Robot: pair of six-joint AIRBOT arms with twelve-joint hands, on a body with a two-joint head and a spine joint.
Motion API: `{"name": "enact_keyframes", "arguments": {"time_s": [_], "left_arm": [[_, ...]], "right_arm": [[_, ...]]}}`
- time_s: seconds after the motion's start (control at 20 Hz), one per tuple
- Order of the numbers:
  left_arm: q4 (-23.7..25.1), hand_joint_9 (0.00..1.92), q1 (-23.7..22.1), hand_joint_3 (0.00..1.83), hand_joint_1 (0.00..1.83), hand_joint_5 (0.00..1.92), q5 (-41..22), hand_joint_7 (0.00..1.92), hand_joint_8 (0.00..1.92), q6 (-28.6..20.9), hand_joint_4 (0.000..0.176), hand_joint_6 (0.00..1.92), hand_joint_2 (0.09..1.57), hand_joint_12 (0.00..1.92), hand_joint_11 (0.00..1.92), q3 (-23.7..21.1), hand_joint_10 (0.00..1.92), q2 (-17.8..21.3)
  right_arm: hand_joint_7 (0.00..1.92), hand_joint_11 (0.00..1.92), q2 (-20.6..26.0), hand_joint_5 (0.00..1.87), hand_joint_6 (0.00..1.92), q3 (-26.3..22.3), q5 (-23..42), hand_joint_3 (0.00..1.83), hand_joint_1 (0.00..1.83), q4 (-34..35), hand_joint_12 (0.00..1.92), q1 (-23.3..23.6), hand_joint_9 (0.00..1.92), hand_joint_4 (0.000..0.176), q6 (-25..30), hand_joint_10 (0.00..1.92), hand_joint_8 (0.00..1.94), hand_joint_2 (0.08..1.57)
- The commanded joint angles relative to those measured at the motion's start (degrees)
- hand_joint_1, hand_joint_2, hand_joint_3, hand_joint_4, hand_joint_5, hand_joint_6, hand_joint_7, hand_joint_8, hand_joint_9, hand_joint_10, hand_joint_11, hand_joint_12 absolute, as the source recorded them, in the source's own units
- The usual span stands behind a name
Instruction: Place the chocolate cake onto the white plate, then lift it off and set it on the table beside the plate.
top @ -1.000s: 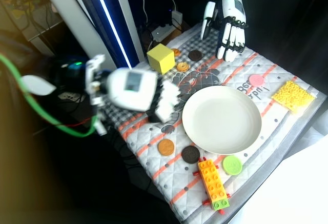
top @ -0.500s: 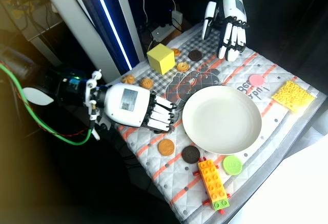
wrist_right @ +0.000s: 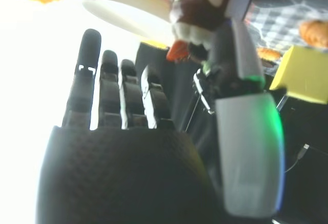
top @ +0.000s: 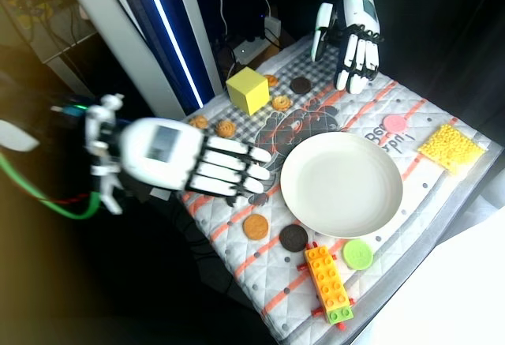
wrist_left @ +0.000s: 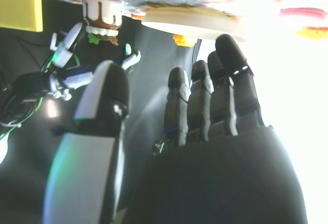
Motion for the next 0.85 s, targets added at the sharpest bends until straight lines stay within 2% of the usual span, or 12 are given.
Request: {"name": "enact_keyframes", "arguments": {"time_s": [0.0, 0.1, 0.15, 0.2, 0.3, 0.4, 0.45, 0.5, 0.6, 0.65, 0.75, 0.8], "left_arm": [[-1.02, 0.0, -0.14, 0.0, 0.91, 0.33, -6.87, 0.22, 0.01, -0.39, 0.04, 0.02, 1.23, 1.37, 0.0, 0.29, 0.59, 0.24], [-1.49, 0.0, 0.18, 0.0, 0.95, 0.34, -7.78, 0.22, 0.01, -0.39, 0.023, 0.02, 1.21, 1.37, 0.0, 0.26, 0.6, 0.3], [-1.71, 0.01, 0.37, 0.0, 0.96, 0.33, -8.44, 0.21, 0.0, -0.39, 0.018, 0.02, 1.21, 1.31, 0.0, 0.18, 0.54, 0.42], [-1.98, 0.01, 0.58, 0.0, 0.97, 0.33, -9.44, 0.2, 0.0, -0.39, 0.021, 0.01, 1.2, 1.24, 0.0, 0.05, 0.49, 0.69], [-2.94, 0.07, 1.23, 0.0, 0.88, 0.31, -12.15, 0.22, 0.0, -0.39, 0.001, 0.0, 1.18, 1.17, 0.0, -0.32, 0.41, 1.53], [-4.54, 0.02, 1.83, 0.0, 0.72, 0.13, -16.02, 0.08, 0.0, -0.39, 0.007, 0.0, 1.15, 0.85, 0.0, -0.52, 0.15, 2.25], [-5.42, 0.0, 2.07, 0.0, 0.71, 0.04, -18.29, 0.02, 0.0, -0.39, 0.022, 0.0, 1.15, 0.51, 0.0, -0.56, 0.03, 2.62], [-6.2, 0.0, 2.16, 0.0, 0.67, 0.01, -19.87, 0.0, 0.0, -0.39, 0.069, 0.0, 1.15, 0.33, 0.0, -0.53, 0.0, 2.75], [-7.88, 0.0, 2.2, 0.01, 0.62, 0.0, -22.85, 0.0, 0.0, -0.44, 0.045, 0.0, 1.16, 0.02, 0.0, -0.28, 0.0, 3.1], [-8.32, 0.0, 2.21, 0.01, 0.61, 0.0, -23.89, 0.0, 0.0, -0.8, 0.101, 0.0, 1.16, 0.0, 0.0, -0.18, 0.0, 3.37], [-8.88, 0.0, 2.49, 0.0, 0.65, 0.0, -27.4, 0.0, 0.0, -5.86, 0.168, 0.0, 1.14, 0.0, 0.0, 1.33, 0.0, 3.69], [-9.03, 0.0, 2.65, 0.0, 0.68, 0.0, -28.97, 0.0, 0.0, -8.69, 0.174, 0.0, 1.15, 0.0, 0.0, 2.25, 0.0, 3.67]], "right_arm": [[0.0, 0.0, 0.98, 0.0, 0.0, -0.52, 10.74, 0.0, 0.73, 1.69, 0.55, -0.08, 0.02, 0.041, 0.06, 0.07, 0.0, 1.06], [0.0, 0.0, 2.05, 0.0, 0.0, -1.51, 16.17, 0.0, 0.69, 3.34, 0.52, -2.06, 0.0, 0.034, 0.06, 0.01, 0.0, 1.02], [0.0, 0.0, 2.06, 0.0, 0.0, -1.83, 18.32, 0.0, 0.7, 4.06, 0.27, -3.1, 0.0, 0.033, 0.06, 0.0, 0.0, 1.03], [0.0, 0.0, 2.15, 0.0, 0.0, -2.06, 20.57, 0.01, 0.71, 4.84, 0.22, -3.91, 0.0, 0.015, 0.04, 0.0, 0.0, 1.04], [0.0, 0.0, 2.16, 0.0, 0.0, -2.26, 23.93, 0.01, 0.68, 6.08, 0.25, -5.06, 0.02, 0.048, 0.02, 0.01, 0.0, 1.07], [0.0, 0.0, 1.73, 0.0, 0.0, -2.28, 26.36, 0.0, 0.71, 7.47, 0.29, -5.82, 0.05, 0.043, -0.29, 0.01, 0.0, 1.09], [0.0, 0.0, 1.5, 0.0, 0.0, -2.29, 28.22, 0.0, 0.71, 8.29, 0.34, -6.47, 0.07, 0.052, -0.41, 0.01, 0.0, 1.09], [0.0, 0.0, 1.43, 0.0, 0.0, -2.33, 29.56, 0.0, 0.7, 8.83, 0.38, -7.1, 0.09, 0.057, -0.49, 0.02, 0.0, 1.07], [0.0, 0.0, 1.59, 0.0, 0.0, -2.62, 32.96, 0.0, 0.72, 10.32, 0.45, -8.38, 0.1, 0.043, -1.41, 0.01, 0.0, 1.09], [0.0, 0.0, 1.7, 0.0, 0.0, -2.77, 34.07, 0.01, 0.76, 10.83, 0.37, -8.63, 0.09, 0.048, -1.74, 0.0, 0.0, 1.11], [0.0, 0.0, 2.1, 0.0, 0.0, -3.19, 36.67, 0.0, 0.79, 11.64, 0.29, -8.77, 0.07, 0.059, -2.76, 0.0, 0.0, 1.12], [0.0, 0.0, 2.14, 0.0, 0.0, -3.36, 37.91, 0.0, 0.77, 11.84, 0.34, -8.76, 0.07, 0.071, -3.16, 0.0, 0.0, 1.11]]}}
